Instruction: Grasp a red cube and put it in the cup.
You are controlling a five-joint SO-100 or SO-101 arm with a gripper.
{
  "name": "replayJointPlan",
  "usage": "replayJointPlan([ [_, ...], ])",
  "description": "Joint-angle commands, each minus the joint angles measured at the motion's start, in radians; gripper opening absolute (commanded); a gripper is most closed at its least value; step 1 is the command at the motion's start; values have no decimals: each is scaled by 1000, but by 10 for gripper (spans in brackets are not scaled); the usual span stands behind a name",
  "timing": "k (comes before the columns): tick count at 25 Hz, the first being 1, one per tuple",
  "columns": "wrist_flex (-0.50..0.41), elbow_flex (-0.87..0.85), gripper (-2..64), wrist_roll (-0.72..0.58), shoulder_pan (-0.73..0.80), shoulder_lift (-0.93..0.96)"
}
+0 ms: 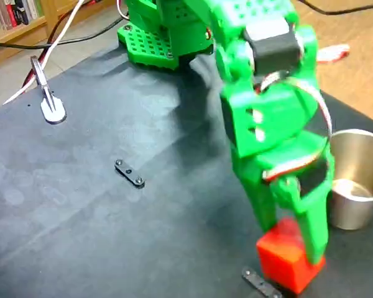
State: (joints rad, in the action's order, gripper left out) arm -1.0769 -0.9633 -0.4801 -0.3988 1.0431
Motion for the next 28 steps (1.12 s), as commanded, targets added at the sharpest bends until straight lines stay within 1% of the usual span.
replayJointPlan([
  [1, -6, 15, 12, 8, 3, 123],
  [5, -6, 15, 12, 8, 9, 138],
  [12, -6, 12, 12, 8, 20, 299],
  [16, -8, 2, 12, 8, 66, 379],
  [20, -8, -95, 12, 8, 115, 485],
  [28, 3, -390, 12, 8, 207, 710],
])
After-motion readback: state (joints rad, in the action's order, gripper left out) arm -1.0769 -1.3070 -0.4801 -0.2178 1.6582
